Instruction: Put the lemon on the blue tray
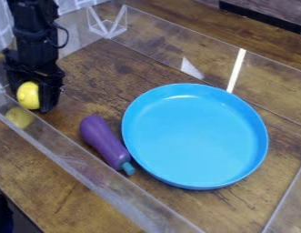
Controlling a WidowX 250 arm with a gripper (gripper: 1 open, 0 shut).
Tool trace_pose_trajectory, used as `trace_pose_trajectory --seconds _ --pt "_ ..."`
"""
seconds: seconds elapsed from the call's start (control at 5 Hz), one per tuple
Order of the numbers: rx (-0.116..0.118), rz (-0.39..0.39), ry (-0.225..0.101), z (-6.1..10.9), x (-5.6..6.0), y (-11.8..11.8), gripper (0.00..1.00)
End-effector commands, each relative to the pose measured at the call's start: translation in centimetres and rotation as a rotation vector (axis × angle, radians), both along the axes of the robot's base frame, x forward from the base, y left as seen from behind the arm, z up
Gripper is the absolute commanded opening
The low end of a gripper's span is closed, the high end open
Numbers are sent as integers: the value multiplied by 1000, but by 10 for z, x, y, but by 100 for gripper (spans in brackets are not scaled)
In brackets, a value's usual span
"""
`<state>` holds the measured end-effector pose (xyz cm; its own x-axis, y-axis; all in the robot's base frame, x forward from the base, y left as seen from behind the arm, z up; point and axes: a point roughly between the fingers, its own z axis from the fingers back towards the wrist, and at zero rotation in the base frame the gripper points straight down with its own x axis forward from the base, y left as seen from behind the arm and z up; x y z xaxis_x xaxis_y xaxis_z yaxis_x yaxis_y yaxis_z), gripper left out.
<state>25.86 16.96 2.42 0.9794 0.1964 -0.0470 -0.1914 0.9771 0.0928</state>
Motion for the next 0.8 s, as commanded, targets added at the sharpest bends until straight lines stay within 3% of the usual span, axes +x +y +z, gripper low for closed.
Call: trace_pose_trajectory --seconds 0.0,0.4,0.6 --pt "24 43 -64 21 4 13 0" --pt "6 41 -75 27 1 13 0" --pt "-2 34 -78 38 0 12 0"
